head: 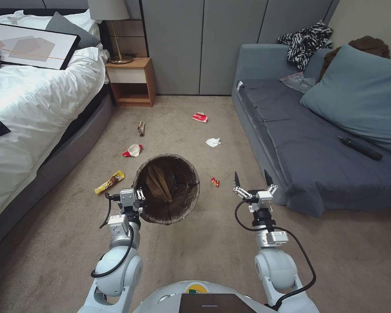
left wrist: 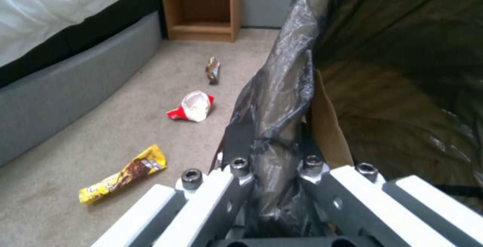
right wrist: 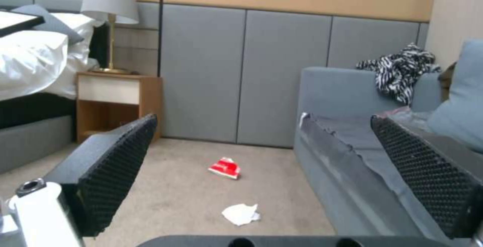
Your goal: Pick up the trash bin, then pick up the garbage from the floor and place it into the trash bin.
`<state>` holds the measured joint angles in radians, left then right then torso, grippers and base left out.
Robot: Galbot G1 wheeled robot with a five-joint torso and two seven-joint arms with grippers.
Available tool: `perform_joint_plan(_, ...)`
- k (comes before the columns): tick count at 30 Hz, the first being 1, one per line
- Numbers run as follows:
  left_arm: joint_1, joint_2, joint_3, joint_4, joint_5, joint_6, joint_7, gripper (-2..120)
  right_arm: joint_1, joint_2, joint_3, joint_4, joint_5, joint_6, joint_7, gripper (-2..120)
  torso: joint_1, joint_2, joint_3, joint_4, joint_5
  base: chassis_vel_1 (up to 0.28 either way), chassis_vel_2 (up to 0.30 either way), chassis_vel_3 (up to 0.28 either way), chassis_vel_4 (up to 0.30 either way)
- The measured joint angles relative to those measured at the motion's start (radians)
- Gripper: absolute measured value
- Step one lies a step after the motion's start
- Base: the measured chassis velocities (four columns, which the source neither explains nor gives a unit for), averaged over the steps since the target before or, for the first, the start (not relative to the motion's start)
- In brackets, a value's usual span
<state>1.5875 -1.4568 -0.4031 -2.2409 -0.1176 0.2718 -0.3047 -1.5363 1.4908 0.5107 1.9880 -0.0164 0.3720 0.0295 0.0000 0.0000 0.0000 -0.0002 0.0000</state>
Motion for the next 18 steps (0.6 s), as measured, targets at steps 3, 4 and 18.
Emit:
perform_joint_plan(3,-0.001,0.0,0.0,0.001,-0.002,0.0,0.0,2,0.0,0.0,0.001,0.0,0.0,0.0,-0.001,100,0.0,0.0,0.0,0.0,0.0,0.0,0.0,0.0,0.0)
perform_joint_plan(4,-0.001,0.0,0.0,0.001,-0.002,0.0,0.0,2,0.0,0.0,0.001,0.0,0.0,0.0,-0.001,100,0.0,0.0,0.0,0.0,0.0,0.0,0.0,0.0,0.0)
perform_joint_plan(18,-0.01,-0.002,0.001,0.012,0.012,-0.028,-0.001,2,-0.001,0.003,-0.003,-0.003,0.001,0.0,-0.011,100,0.0,0.0,0.0,0.0003,0.0,0.0,0.0,0.0,0.0)
